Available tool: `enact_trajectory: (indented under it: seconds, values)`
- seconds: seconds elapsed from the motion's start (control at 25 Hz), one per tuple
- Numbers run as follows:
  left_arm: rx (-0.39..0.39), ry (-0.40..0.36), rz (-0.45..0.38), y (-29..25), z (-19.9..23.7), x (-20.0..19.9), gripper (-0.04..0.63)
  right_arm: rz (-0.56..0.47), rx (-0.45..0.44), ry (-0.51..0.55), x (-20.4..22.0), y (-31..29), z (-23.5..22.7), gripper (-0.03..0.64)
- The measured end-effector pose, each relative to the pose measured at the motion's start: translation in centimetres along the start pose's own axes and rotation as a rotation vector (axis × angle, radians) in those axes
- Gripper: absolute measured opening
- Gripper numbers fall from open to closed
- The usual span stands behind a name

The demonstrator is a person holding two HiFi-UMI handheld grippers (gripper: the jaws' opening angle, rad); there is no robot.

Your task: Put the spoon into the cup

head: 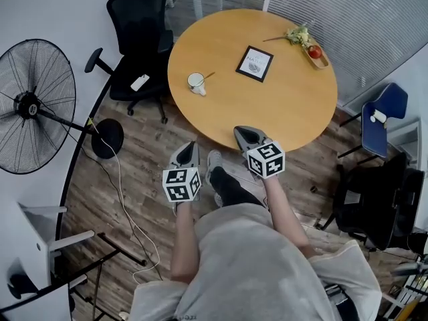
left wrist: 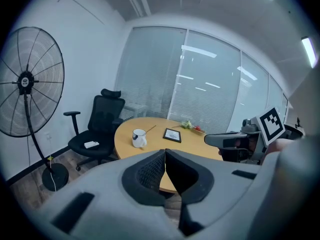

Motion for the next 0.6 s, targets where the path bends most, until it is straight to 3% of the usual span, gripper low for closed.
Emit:
enact_trajectory:
  seconds: [0.6]
  values:
    - [0.007,0.008,-0.023,1.2,-0.9,0.5,0.009,-0.010,-0.006,0.024,0.1,1.5,0.2,-0.003]
Point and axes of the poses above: the fingertips, and each gripper's own axes: y backward along the fingers, z to its left, x out of its underside, the point moved 9 cm from there along y, backward along the fingers, and after that the axes turned 9 degrees about -z, right-handed, at the moved point
